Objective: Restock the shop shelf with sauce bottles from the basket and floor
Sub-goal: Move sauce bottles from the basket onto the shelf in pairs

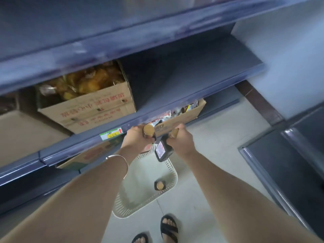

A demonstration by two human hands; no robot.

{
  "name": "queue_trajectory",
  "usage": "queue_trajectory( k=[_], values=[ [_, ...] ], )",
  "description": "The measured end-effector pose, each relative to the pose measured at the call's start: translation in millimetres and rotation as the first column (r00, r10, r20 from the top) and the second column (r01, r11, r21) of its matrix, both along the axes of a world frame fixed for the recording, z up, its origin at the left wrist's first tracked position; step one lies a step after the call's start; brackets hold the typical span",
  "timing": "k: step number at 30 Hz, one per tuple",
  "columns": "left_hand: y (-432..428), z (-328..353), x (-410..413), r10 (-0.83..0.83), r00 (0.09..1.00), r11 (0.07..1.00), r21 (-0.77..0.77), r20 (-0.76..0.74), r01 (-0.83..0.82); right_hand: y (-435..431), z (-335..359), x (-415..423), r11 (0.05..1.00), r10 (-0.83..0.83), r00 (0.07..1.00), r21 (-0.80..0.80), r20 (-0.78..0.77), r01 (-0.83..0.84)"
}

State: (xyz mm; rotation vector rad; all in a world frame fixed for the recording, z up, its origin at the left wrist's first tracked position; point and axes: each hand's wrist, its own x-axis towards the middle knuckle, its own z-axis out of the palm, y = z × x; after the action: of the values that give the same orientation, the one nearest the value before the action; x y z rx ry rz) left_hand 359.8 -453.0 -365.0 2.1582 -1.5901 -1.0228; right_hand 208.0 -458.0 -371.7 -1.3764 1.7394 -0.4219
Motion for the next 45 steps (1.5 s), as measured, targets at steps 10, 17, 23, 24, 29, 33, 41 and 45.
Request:
queue_trajectory(
  k=[10,17,23,24,29,33,41,45],
  values=[
    [-3.1,158.1,-68.8,-0.276,0.961,0.945,-0.186,-0.009,0.269,26.1,152.3,-77.1,0.956,-0.263,0.963,-0.154,-0.064,0.251],
    [25.5,241.8,-160.8,-0.519,0.854,0.833,-0.256,-0.048,0.491,93.2,238.6,-161.9,0.835,-0.527,0.847,-0.229,-0.067,0.501],
    [73.2,279.9,-260.1,-0.727,0.686,0.670,-0.251,-0.030,0.699,172.9,285.3,-252.1,0.719,-0.690,0.708,-0.261,-0.152,0.645],
    [83.5,284.7,-278.2,-0.758,0.652,0.634,-0.256,-0.022,0.729,188.4,291.0,-267.8,0.699,-0.711,0.686,-0.265,-0.158,0.664],
    [145.8,308.2,-378.4,-0.875,0.483,0.471,-0.263,-0.023,0.842,276.2,317.9,-352.6,0.604,-0.795,0.586,-0.294,-0.157,0.741],
    [206.3,329.3,-468.9,-0.939,0.344,0.331,-0.291,-0.005,0.898,351.9,340.4,-427.5,0.542,-0.841,0.502,-0.328,-0.204,0.774],
    [316.0,374.9,-623.4,-0.983,0.149,0.181,-0.407,-0.109,0.895,474.7,377.0,-558.2,0.369,-0.927,0.299,-0.417,-0.227,0.830],
    [349.2,391.4,-685.9,-0.989,0.141,0.143,-0.429,-0.035,0.892,509.6,387.7,-604.7,0.275,-0.959,0.198,-0.491,-0.203,0.827]
  ],
)
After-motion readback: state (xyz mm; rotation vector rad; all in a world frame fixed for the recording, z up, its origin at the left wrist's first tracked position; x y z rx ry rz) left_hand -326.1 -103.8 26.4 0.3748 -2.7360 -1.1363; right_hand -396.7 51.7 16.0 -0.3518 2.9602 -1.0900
